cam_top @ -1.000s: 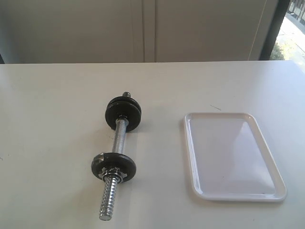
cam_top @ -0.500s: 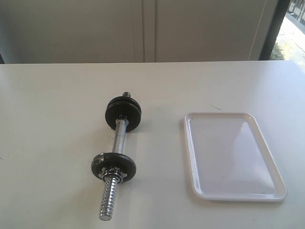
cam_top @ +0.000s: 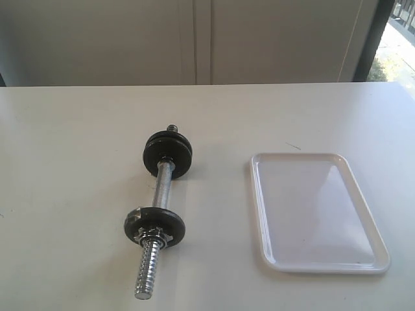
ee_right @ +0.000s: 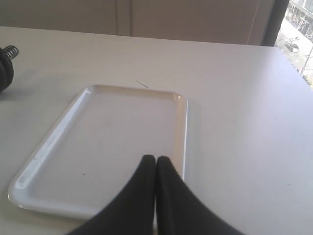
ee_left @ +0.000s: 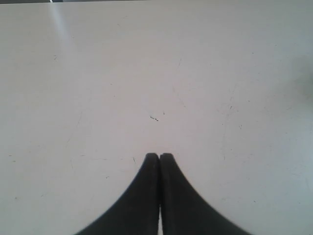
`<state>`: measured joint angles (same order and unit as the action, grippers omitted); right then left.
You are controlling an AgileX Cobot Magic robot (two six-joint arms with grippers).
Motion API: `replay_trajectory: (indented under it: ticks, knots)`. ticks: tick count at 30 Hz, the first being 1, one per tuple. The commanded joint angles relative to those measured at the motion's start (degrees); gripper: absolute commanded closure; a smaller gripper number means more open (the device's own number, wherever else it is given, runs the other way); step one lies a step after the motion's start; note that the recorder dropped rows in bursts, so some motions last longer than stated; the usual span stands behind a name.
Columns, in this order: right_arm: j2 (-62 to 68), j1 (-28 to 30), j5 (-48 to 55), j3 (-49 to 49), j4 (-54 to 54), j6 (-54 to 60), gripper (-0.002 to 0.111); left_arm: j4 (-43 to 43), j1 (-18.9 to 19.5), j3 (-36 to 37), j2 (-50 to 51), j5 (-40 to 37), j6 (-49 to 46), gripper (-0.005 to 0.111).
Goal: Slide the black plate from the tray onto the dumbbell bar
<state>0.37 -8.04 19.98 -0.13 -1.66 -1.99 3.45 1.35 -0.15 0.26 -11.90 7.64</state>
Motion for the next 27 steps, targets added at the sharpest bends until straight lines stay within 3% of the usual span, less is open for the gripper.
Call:
replay_trajectory:
  ticks: [1,27]
  knots:
    - [-0.37,1.5,0.06,0.13,-0.09,0.27,0.108,-0.04,0.2,0.15,-0.26,0.28,-0.14,0.107]
    - [-0.37,1.89,-0.29,0.13,-0.09,0.27,0.108,-0.04,0.2,0.15,-0.26,0.28,-0.14,0.107]
